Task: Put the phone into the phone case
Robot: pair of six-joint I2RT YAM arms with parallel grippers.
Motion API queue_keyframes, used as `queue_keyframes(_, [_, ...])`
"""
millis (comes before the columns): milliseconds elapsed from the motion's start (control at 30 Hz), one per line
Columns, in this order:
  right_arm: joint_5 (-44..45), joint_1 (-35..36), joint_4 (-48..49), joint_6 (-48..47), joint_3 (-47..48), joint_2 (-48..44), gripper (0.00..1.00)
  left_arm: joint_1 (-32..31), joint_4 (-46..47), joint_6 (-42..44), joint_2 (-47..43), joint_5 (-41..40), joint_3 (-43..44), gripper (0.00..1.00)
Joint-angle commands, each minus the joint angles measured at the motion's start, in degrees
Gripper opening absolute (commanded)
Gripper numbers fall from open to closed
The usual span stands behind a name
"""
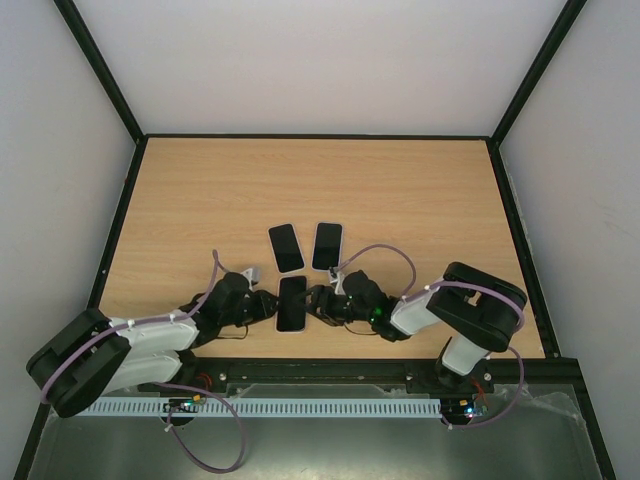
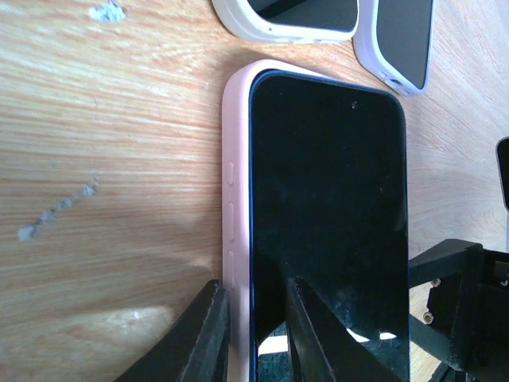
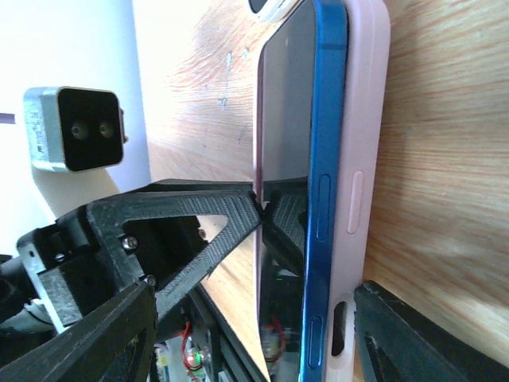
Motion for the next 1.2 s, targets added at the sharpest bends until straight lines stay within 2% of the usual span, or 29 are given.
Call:
queue_keyframes(0, [-1.66, 0.45, 13.17, 3.2, -0.62, -2.65, 0.67, -3.99, 4.77, -3.47, -1.18, 3.33, -0.85, 0.22])
queue_keyframes(267, [-2.82, 0.19, 17.69, 4.63, -1.21, -0.73, 0.66, -7.98, 6.2, -6.74, -1.33, -0.25, -1.06, 0.24])
queue_keyframes(433, [-4.06, 0.25, 23.6, 7.18, -2.01, 0.96, 0.65, -8.29, 2.08, -5.19, -2.61, -2.79, -0.69, 0.25])
queue_keyframes(533, [-3.87, 0.17, 23.29, 5.72, -1.78, 2.03, 0.65, -8.22, -1.36, -4.58, -4.0, -6.15, -1.01, 0.25])
queue_keyframes(667, [-4.85, 0.21, 24.82, 5.68, -0.72, 5.35, 0.65, -8.23, -2.72, -3.89, -5.57, -6.79, -1.1, 0.24])
queue_keyframes(800, [-6.5, 0.23, 32.22, 8.99, 0.24, 10.09, 0.64, -8.23, -4.22, -3.49, -6.85, -7.45, -1.18, 0.21])
queue_keyframes(900, [-6.72, 0.18, 36.38, 10.63, 0.58, 13.42, 0.59, -8.23, -5.41, -3.38, -7.29, -8.04, -1.42, 0.2])
queue_keyframes(1067, [-5.46, 0.16, 39.17, 11.38, -0.2, 16.68, 0.42, -8.15, -5.25, -3.51, -7.34, -8.42, -1.97, 0.21])
queue_keyframes(1167, [-5.01, 0.2, 38.9, 10.86, -0.24, 16.96, 0.38, -8.18, -5.4, -3.5, -7.25, -8.59, -2.0, 0.24])
